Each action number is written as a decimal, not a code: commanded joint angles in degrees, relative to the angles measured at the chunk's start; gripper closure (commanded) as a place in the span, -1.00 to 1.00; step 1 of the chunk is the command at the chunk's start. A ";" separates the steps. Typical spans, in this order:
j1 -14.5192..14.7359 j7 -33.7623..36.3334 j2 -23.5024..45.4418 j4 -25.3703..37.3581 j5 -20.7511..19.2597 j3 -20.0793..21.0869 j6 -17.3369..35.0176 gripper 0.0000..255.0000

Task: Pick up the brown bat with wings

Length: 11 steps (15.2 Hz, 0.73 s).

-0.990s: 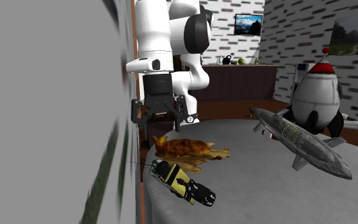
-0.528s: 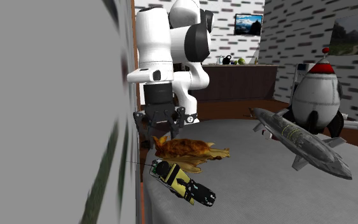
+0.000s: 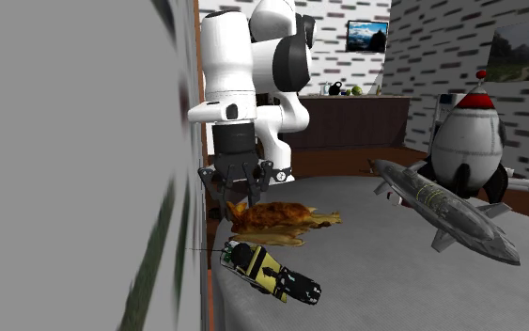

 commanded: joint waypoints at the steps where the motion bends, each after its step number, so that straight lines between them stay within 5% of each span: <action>1: -0.03 -0.03 0.04 0.02 0.02 -0.01 0.04 1.00; 11: 0.36 1.89 -2.92 4.20 -2.24 -0.62 -6.66 1.00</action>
